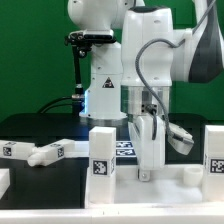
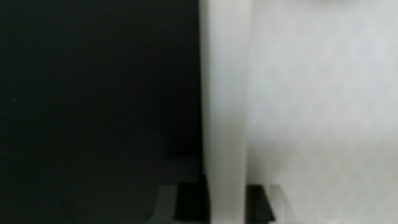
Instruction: Assemble desk
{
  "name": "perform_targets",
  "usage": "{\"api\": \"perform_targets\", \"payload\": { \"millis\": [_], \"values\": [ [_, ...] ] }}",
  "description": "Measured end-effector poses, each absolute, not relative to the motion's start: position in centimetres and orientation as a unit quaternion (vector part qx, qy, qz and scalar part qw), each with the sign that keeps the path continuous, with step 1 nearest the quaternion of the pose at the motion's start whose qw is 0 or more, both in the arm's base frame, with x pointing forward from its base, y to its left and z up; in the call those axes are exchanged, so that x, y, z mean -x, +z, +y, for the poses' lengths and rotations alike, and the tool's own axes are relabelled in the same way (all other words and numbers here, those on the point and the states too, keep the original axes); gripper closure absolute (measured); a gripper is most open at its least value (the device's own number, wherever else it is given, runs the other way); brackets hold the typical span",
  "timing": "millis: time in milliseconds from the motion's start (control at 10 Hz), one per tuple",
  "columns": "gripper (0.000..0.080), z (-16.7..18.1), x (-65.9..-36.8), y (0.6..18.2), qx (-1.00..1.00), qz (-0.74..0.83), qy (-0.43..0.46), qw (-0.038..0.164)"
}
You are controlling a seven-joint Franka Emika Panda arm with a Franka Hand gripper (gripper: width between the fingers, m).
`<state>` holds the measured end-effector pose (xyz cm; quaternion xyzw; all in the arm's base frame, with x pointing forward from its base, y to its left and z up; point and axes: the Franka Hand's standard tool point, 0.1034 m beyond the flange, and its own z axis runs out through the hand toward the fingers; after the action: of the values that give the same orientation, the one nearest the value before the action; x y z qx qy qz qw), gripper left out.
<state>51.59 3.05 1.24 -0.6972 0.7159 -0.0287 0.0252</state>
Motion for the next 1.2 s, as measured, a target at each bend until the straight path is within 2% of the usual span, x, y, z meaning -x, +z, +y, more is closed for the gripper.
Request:
{"api": "perform_targets", "payload": {
  "millis": [200, 400, 500, 600, 800, 900, 1100, 1200],
  "values": [
    [0.0757, 3.0, -51.0, 2.5, 0.703, 0.71, -0.028, 0.032],
    [0.0757, 3.0, -50.8, 5.8, 0.721, 0.69, -0.034, 0.051],
    [0.0757, 2.7, -50.6, 6.6, 0.758, 0.649, -0.034, 0.049],
    [0.0757, 2.5, -50.3, 6.3, 0.804, 0.593, -0.032, 0.036],
    [0.0757, 2.4, -50.1, 6.0, 0.835, 0.548, -0.032, 0.03],
    [0.0757, 2.1, -50.3, 6.0, 0.881, 0.471, -0.032, 0.023],
    [0.0757, -0.1, -53.1, 7.3, 0.947, 0.318, -0.042, 0.023],
    [0.0757, -0.9, -53.2, 7.0, 0.973, 0.227, -0.045, 0.018]
  ]
}}
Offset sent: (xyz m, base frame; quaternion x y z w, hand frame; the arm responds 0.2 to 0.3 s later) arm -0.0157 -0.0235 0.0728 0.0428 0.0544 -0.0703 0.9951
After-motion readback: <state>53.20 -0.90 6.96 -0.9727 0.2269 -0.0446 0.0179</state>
